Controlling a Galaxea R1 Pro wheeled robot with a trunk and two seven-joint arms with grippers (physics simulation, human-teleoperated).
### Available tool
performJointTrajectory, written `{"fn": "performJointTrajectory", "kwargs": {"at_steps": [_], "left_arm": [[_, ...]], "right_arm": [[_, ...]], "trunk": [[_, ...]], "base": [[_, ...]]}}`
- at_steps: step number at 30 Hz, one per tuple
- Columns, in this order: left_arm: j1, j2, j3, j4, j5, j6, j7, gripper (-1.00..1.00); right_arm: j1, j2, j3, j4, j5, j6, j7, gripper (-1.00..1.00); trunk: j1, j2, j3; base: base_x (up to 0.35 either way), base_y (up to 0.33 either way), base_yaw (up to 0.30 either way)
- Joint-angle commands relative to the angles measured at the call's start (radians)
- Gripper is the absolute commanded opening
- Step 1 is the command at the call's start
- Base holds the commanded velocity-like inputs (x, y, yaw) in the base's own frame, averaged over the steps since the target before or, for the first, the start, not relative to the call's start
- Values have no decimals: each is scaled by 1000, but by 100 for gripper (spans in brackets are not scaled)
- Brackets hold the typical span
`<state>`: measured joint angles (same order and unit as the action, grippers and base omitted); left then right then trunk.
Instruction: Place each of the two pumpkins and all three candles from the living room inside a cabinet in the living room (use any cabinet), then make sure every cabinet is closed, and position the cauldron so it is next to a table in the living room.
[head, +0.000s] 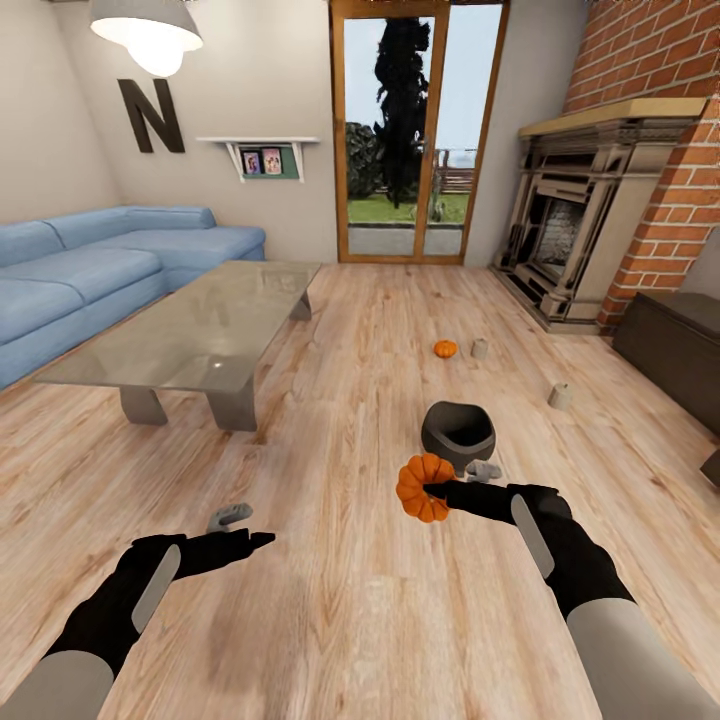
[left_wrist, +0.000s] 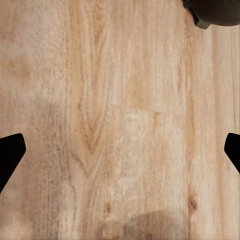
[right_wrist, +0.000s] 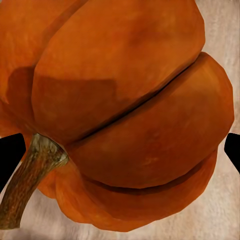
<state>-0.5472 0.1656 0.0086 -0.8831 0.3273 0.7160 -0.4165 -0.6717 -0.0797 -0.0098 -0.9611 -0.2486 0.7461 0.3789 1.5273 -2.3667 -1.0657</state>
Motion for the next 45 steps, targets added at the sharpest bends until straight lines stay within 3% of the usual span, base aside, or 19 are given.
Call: {"fn": "performJointTrajectory", "kwargs": {"at_steps": [1,13,45], "left_arm": [[0,0,1,-1,4,7,-1,100],[0,-1,-5,0,4,8,-1,100],[0,-3,-7,2,4,3,7,100]], "right_arm": [[0,0,-1,-1,-1,5,2,-100],[0,-1,-2,-2,-1,6,3,-100],[0,-2,-2,-2,-1,6,3,-100]], "trunk": [[-4,7,4],[-50,91,60],[-50,91,111]], "base": [[0,0,0],[0,0,0],[0,0,0]]}}
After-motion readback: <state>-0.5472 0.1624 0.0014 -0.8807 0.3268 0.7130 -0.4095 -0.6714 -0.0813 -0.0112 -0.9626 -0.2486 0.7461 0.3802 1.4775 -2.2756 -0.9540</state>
